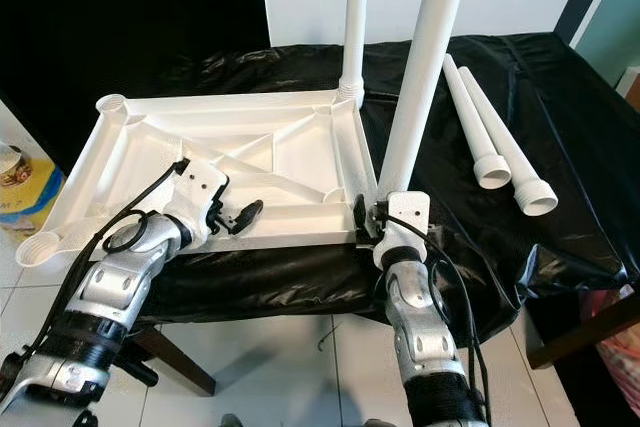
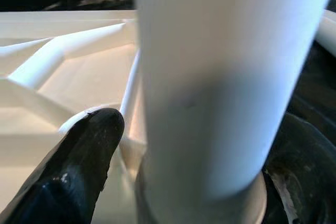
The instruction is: Building children table
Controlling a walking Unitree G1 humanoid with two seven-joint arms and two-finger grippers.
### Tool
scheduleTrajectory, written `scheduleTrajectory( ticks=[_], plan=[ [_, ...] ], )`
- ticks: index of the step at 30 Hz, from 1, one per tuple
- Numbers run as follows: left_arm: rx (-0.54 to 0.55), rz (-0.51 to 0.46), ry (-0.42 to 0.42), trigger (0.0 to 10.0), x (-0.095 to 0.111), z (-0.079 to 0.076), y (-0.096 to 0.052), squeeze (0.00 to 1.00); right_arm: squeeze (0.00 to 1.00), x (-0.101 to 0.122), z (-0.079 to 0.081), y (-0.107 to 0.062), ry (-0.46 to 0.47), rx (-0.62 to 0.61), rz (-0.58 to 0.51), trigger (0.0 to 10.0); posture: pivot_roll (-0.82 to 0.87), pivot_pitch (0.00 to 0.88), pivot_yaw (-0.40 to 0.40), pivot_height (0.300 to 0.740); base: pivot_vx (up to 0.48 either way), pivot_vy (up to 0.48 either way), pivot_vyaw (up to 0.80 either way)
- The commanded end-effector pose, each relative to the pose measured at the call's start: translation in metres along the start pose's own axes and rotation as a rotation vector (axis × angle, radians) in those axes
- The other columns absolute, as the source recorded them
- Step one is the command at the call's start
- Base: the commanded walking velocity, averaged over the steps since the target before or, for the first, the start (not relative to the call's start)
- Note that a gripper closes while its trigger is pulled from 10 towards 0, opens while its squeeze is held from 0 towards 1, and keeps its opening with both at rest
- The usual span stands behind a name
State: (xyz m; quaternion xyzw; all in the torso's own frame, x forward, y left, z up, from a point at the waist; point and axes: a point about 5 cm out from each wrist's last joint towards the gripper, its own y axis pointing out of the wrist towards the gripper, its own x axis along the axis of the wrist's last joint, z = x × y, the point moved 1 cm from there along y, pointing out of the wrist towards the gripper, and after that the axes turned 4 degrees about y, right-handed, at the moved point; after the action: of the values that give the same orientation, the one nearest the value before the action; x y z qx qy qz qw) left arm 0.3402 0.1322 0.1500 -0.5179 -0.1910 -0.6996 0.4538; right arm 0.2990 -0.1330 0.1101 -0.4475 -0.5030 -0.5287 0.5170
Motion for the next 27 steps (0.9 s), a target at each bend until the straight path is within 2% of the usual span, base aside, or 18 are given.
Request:
scheduleTrajectory(
  ticks=[1,6,11,13,14,15,19,23,24,25,27],
  plan=[
    [0.044,0.012,0.012,10.0,-0.002,0.003,0.002,0.0,0.0,0.001,-0.001,-0.003,0.006,0.011,-0.012,10.0,-0.05,0.014,0.016,0.74,0.0,0.0,0.0],
    [-0.048,-0.012,-0.038,10.0,0.002,0.003,0.015,0.0,0.0,0.003,-0.012,-0.016,-0.05,0.093,-0.045,10.0,-0.06,0.034,0.029,0.74,0.0,0.0,0.0],
    [-0.111,-0.038,-0.018,10.0,0.007,0.001,0.018,0.0,0.0,0.0,-0.02,-0.024,-0.086,0.106,-0.029,10.0,-0.07,0.047,0.037,0.74,0.0,0.0,0.0],
    [-0.162,-0.051,-0.018,10.0,0.009,-0.004,0.017,0.0,0.0,-0.002,-0.023,-0.028,-0.09,0.097,-0.018,10.0,-0.07,0.052,0.039,0.74,0.0,0.0,0.0],
    [-0.188,-0.057,-0.033,10.0,0.009,-0.007,0.016,0.1,0.0,-0.002,-0.023,-0.029,-0.088,0.093,-0.015,10.0,-0.07,0.057,0.042,0.74,0.0,0.0,0.0],
    [-0.208,-0.064,-0.044,10.0,0.01,-0.009,0.016,1.0,0.0,-0.003,-0.023,-0.031,-0.087,0.092,-0.013,10.0,-0.07,0.058,0.043,0.74,0.0,0.0,0.0],
    [-0.241,-0.056,-0.052,10.0,0.007,-0.011,0.015,1.0,0.0,-0.004,-0.022,-0.035,-0.083,0.094,-0.009,10.0,-0.07,0.062,0.049,0.74,0.0,0.0,0.0],
    [-0.262,-0.026,-0.023,10.0,0.002,-0.009,0.016,1.0,0.0,-0.005,-0.02,-0.039,-0.078,0.1,-0.006,10.0,-0.08,0.071,0.06,0.74,0.0,0.0,0.0],
    [-0.275,0.002,0.001,10.0,-0.003,-0.008,0.016,0.29,0.0,-0.006,-0.02,-0.041,-0.079,0.099,-0.004,10.0,-0.08,0.074,0.066,0.74,0.0,0.0,0.0],
    [-0.3,0.038,0.021,10.0,-0.009,-0.008,0.016,0.0,0.0,-0.007,-0.021,-0.042,-0.078,0.095,-0.002,10.0,-0.08,0.076,0.069,0.74,0.0,0.0,0.0],
    [-0.316,0.061,0.032,10.0,-0.012,-0.008,0.016,0.0,0.0,-0.008,-0.022,-0.043,-0.077,0.092,-0.001,10.0,-0.08,0.076,0.07,0.74,0.0,0.0,0.0]
  ],
)
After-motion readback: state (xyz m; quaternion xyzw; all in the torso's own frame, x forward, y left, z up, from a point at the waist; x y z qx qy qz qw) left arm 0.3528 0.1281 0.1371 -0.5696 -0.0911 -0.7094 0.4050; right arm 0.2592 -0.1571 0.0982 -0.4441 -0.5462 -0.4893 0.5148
